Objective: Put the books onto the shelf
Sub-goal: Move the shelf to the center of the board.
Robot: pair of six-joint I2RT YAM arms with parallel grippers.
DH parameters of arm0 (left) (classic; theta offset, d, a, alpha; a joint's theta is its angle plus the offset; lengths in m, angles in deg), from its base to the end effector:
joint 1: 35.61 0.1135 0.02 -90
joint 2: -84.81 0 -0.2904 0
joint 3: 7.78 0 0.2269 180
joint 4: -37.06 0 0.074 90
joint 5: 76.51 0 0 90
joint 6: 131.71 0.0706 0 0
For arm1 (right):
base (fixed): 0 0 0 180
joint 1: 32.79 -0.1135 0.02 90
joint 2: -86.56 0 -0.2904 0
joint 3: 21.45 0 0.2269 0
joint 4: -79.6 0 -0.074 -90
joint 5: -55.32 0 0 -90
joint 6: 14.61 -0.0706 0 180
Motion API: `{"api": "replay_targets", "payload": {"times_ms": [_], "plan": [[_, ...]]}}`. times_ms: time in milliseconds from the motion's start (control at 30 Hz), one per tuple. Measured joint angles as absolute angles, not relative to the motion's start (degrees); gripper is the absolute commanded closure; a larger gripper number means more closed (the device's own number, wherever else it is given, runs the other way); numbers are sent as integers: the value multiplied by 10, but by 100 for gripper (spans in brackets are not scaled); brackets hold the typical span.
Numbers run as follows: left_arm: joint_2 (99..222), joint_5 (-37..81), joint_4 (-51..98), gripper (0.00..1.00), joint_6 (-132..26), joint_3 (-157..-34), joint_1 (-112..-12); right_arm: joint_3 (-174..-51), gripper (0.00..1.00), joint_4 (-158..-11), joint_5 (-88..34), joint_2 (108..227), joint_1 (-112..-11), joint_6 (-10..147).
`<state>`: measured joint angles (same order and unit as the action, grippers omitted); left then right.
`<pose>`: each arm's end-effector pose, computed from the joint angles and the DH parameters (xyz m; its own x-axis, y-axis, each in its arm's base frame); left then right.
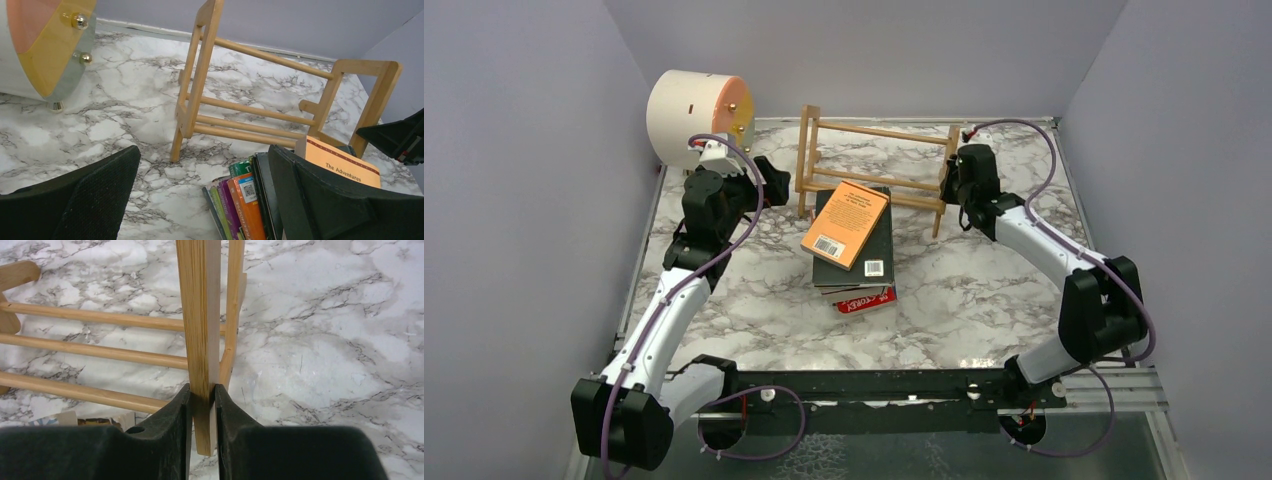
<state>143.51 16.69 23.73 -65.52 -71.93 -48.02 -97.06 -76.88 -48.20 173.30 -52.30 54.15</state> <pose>0.2317 -0.0550 0.3634 -0.2309 -0.3619 -0.9032 0.1917 0.8931 -0.4069 0.3293 0.0991 0.2785 -0.5515 0.1783 -0.8149 0.0605 0.9829 0.1741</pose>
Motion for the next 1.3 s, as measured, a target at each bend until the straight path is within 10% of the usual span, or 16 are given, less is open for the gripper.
{"api": "replay_targets", "payload": {"times_ms": [1300], "plan": [[1455, 146, 255, 5, -665, -702, -481, -1159, 99, -884, -466, 1948, -368, 696]]}}
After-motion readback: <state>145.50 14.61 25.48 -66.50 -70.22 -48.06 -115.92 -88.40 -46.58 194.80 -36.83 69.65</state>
